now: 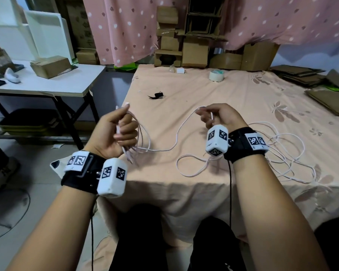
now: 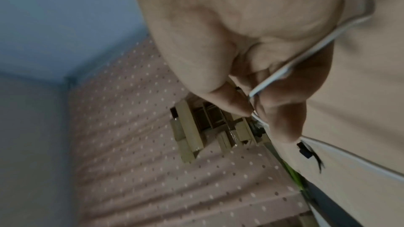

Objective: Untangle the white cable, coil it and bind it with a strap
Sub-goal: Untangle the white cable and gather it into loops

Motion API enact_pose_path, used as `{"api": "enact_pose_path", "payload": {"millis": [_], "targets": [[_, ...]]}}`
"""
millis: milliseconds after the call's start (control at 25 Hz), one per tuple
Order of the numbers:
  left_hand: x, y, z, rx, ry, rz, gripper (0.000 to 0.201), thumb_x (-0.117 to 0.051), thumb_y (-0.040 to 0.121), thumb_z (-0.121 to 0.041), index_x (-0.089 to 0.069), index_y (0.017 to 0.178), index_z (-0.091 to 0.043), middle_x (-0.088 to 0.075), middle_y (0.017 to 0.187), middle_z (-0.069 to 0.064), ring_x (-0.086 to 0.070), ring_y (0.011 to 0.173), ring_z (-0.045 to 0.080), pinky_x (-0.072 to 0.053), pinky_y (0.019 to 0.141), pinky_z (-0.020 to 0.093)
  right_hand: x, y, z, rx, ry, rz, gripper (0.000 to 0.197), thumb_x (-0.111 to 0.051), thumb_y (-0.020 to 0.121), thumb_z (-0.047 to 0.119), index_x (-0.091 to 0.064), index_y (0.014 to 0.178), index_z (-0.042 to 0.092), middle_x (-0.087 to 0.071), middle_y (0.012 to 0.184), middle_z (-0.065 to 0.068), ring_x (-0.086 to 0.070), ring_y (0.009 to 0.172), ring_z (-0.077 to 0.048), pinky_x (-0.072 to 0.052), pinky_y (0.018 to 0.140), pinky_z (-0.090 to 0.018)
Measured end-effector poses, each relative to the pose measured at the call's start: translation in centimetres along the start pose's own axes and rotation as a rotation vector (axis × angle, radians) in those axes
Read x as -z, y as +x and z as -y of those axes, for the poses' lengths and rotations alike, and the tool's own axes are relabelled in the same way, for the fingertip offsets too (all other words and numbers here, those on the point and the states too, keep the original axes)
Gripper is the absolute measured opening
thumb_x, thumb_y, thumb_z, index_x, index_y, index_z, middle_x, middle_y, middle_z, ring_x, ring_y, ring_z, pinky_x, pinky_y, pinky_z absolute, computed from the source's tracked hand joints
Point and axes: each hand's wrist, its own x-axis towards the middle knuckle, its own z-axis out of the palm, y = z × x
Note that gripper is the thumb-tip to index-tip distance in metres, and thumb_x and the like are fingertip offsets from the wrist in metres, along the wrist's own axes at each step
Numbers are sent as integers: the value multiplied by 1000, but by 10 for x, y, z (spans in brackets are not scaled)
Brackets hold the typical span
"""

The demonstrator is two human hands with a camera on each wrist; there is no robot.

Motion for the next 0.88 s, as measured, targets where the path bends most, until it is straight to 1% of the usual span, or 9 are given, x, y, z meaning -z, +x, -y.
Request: {"api": "enact_pose_path", "payload": {"millis": [200, 320, 440, 560, 640, 720, 760, 840, 880], "targets": [[-35, 20, 35, 167, 171, -190, 49, -44, 103, -37, -74, 83, -4, -73, 79, 13, -68, 55, 17, -47, 36, 20, -52, 0, -21, 197, -351, 19, 14, -56, 93, 8, -67, 102, 5, -76, 89, -9, -69, 65, -16, -37, 46, -18], [-44, 36, 56, 151, 56, -263, 50, -38, 107, -40, -62, 114, 4, -73, 101, 23, -76, 80, 29, -64, 63, 33, -77, -12, -31, 380, -515, 109, 19, -59, 93, 6, -74, 104, 4, -70, 75, -5, -51, 53, -13, -34, 44, -20], [-36, 52, 65, -81, -176, -345, 60, -29, 108, -47, -57, 114, 7, -70, 89, 19, -72, 79, 31, -61, 81, 41, -86, -33, -39, 452, -526, 298, 19, -58, 95, 0, -74, 102, 8, -61, 64, -4, -46, 48, -13, -34, 42, -21], [-28, 56, 60, -264, -326, -345, 59, -32, 107, -48, -54, 125, 4, -69, 104, 15, -69, 97, 30, -54, 91, 43, -75, -39, -47, 400, -575, 409, 15, -61, 94, -1, -73, 98, 7, -63, 62, -8, -50, 44, -16, -38, 42, -23], [-28, 53, 55, -323, -444, -342, 44, -37, 107, -43, -59, 107, -6, -72, 91, 5, -70, 102, 24, -50, 103, 43, -65, -39, -53, 284, -730, 474, 9, -65, 93, -1, -71, 99, 0, -67, 65, -12, -56, 46, -17, -45, 46, -24], [-28, 49, 47, -389, -601, -288, 40, -40, 107, -38, -51, 78, -13, -55, 57, -3, -68, 67, 16, -56, 93, 36, -56, -39, -58, 151, -913, 524, 9, -66, 92, -2, -69, 96, -9, -69, 67, -17, -62, 49, -19, -51, 51, -24], [-21, 47, 42, -397, -675, -255, 44, -41, 108, -36, -46, 70, -15, -43, 47, -5, -55, 47, 12, -59, 73, 28, -49, -39, -59, 107, -968, 513, 8, -67, 91, -2, -69, 94, -10, -68, 69, -20, -64, 50, -20, -53, 54, -23], [-7, 41, 28, -414, -754, -188, 50, -38, 108, -32, -43, 61, -15, -32, 40, -6, -31, 30, 9, -38, 37, 18, -32, -36, -56, 69, -1007, 434, 4, -68, 87, -4, -72, 87, -6, -68, 72, -24, -66, 56, -24, -55, 62, -27], [2, 37, 21, -442, -751, -202, 51, -36, 108, -30, -43, 60, -15, -31, 40, -6, -27, 28, 9, -29, 31, 18, -22, -32, -53, 61, -1009, 379, 5, -68, 85, -4, -73, 84, -4, -69, 73, -24, -66, 59, -25, -55, 67, -30]]}}
